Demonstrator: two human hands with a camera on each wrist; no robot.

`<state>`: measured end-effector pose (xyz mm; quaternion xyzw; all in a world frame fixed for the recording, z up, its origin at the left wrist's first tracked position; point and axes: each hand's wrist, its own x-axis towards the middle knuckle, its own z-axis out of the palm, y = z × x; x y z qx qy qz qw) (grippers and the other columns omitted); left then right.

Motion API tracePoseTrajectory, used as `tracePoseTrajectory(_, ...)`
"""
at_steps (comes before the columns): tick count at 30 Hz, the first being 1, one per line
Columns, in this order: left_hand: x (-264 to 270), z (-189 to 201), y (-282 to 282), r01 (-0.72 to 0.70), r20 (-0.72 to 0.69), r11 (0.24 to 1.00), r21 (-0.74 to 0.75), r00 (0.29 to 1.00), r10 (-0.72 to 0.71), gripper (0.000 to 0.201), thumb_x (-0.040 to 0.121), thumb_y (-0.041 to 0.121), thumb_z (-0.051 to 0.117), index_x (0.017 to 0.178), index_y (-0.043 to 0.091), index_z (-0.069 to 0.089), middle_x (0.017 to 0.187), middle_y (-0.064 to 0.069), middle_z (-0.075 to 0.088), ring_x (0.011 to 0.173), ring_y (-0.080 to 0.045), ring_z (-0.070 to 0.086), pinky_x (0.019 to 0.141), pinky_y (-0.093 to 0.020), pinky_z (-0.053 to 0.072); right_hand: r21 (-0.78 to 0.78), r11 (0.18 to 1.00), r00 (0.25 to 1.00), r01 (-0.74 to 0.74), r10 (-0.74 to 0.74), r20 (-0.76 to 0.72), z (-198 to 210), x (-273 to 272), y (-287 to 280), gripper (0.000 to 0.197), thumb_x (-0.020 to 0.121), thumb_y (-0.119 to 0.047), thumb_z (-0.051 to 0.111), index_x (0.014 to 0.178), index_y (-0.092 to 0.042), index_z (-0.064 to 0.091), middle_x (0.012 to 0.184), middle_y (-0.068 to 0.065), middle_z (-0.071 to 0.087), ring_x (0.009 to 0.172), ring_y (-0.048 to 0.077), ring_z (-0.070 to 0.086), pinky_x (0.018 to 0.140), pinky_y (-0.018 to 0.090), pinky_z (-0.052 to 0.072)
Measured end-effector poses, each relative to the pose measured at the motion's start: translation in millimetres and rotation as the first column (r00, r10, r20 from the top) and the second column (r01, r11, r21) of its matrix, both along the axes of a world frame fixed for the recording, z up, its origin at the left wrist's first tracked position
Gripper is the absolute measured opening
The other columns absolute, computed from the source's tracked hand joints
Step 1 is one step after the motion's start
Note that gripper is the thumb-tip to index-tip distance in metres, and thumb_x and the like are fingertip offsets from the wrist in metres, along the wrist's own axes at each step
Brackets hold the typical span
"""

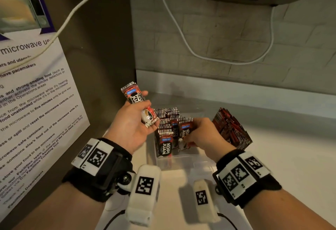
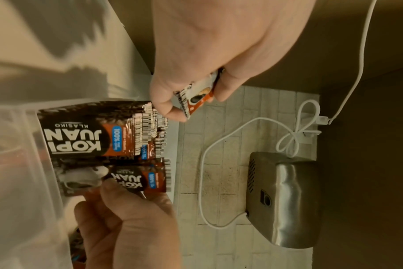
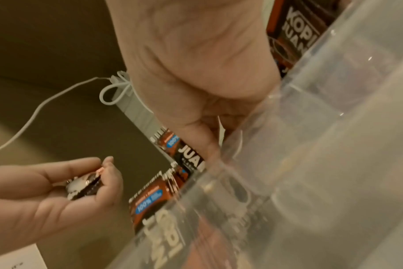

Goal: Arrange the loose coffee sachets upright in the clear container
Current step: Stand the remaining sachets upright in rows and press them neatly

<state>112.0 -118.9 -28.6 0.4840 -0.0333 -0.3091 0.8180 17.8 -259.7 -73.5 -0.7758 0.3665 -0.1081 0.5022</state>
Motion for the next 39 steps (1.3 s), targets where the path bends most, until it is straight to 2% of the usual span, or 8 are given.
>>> tracePoseTrajectory(4, 1.6, -0.6, 2.3, -0.001, 0.005, 1.0, 0.005, 1.0, 0.001, 0.024, 0.094, 0.005, 0.052, 0.1, 0.024, 0.064, 0.085, -0.001, 0.053, 0.074, -0.016, 0.051, 0.07, -0.038, 0.048, -0.029, 0.999, 0.996, -0.033, 0.031, -0.078, -12.4, 8.8, 2.5, 0.029, 0.071, 0.012, 0.07, 0.08, -0.015, 0.066, 0.084, 0.009, 0.071, 0.084, 0.028, 0.068, 0.08, 0.046, 0.057)
tracePoseTrajectory(7, 1.6, -1.5, 2.9, 0.0, 0.0, 1.0, 0.0, 1.0, 0.0, 0.024, 0.094, 0.005, 0.052, 0.102, 0.024, 0.064, 0.085, -0.001, 0.052, 0.076, -0.017, 0.051, 0.071, -0.039, 0.048, -0.174, 0.983, 0.993, -0.053, 0.034, -0.112, -16.3, 13.1, 3.5, 0.023, 0.073, 0.005, 0.071, 0.08, -0.016, 0.064, 0.081, 0.006, 0.07, 0.079, 0.027, 0.068, 0.074, 0.043, 0.059)
tracePoseTrajectory(11, 0.0, -2.9, 3.3, 0.011, -0.012, 1.0, -0.002, 1.0, -0.011, 0.023, 0.095, 0.005, 0.052, 0.099, 0.024, 0.064, 0.087, -0.002, 0.052, 0.078, -0.018, 0.052, 0.07, -0.038, 0.048, -0.513, 0.844, 0.978, -0.155, 0.059, -0.198, -13.1, 11.2, 7.7, 0.015, 0.082, -0.005, 0.064, 0.094, -0.014, 0.059, 0.089, 0.003, 0.065, 0.081, 0.021, 0.062, 0.066, 0.03, 0.048)
tracePoseTrajectory(13, -0.1, -3.3, 3.3, 0.011, -0.015, 1.0, -0.004, 1.0, -0.011, 0.022, 0.095, 0.005, 0.052, 0.099, 0.023, 0.064, 0.088, -0.002, 0.052, 0.079, -0.018, 0.052, 0.07, -0.038, 0.048, -0.559, 0.811, 0.976, -0.171, 0.062, -0.208, -13.3, 11.0, 9.1, 0.018, 0.083, -0.006, 0.063, 0.099, -0.012, 0.058, 0.095, 0.005, 0.066, 0.086, 0.024, 0.063, 0.068, 0.031, 0.048)
tracePoseTrajectory(22, -0.6, -4.7, 1.5, 0.013, -0.02, 1.0, 0.003, 1.0, -0.013, 0.021, 0.095, 0.006, 0.052, 0.098, 0.023, 0.064, 0.092, -0.003, 0.053, 0.085, -0.02, 0.053, 0.073, -0.039, 0.048, -0.443, 0.877, 0.96, -0.187, 0.069, -0.27, -8.5, 9.2, 12.3, 0.04, 0.075, -0.02, 0.076, 0.105, -0.011, 0.051, 0.104, 0.008, 0.063, 0.093, 0.026, 0.06, 0.069, 0.03, 0.046)
tracePoseTrajectory(25, -0.6, -5.4, 0.6, 0.011, -0.028, 1.0, -0.002, 1.0, -0.011, 0.021, 0.095, 0.006, 0.053, 0.101, 0.022, 0.064, 0.092, -0.003, 0.054, 0.084, -0.02, 0.054, 0.074, -0.039, 0.048, -0.43, 0.883, 0.957, -0.19, 0.069, -0.281, -9.7, 10.0, 12.5, 0.048, 0.07, -0.025, 0.081, 0.106, -0.012, 0.051, 0.106, 0.007, 0.064, 0.097, 0.027, 0.061, 0.077, 0.034, 0.052)
tracePoseTrajectory(33, -2.9, -5.9, -0.9, 0.044, -0.065, 0.999, -0.011, 0.997, -0.045, 0.02, 0.093, 0.004, 0.049, 0.102, 0.018, 0.061, 0.086, -0.004, 0.055, 0.076, -0.02, 0.055, 0.065, -0.036, 0.048, -0.456, 0.867, 0.961, -0.199, 0.081, -0.265, -13.1, 11.9, 12.1, 0.043, 0.073, -0.023, 0.076, 0.105, -0.011, 0.051, 0.104, 0.009, 0.066, 0.096, 0.028, 0.063, 0.084, 0.042, 0.054)
tracePoseTrajectory(39, -1.8, -4.3, 1.7, 0.094, -0.097, 0.995, -0.014, 0.991, -0.095, 0.018, 0.096, 0.022, 0.046, 0.099, 0.016, 0.062, 0.086, -0.004, 0.055, 0.077, -0.019, 0.054, 0.068, -0.038, 0.046, -0.415, 0.887, 0.959, -0.203, 0.096, -0.265, -11.5, 9.5, 9.7, 0.048, 0.069, -0.024, 0.08, 0.105, -0.01, 0.051, 0.104, 0.007, 0.065, 0.095, 0.026, 0.063, 0.082, 0.04, 0.054)
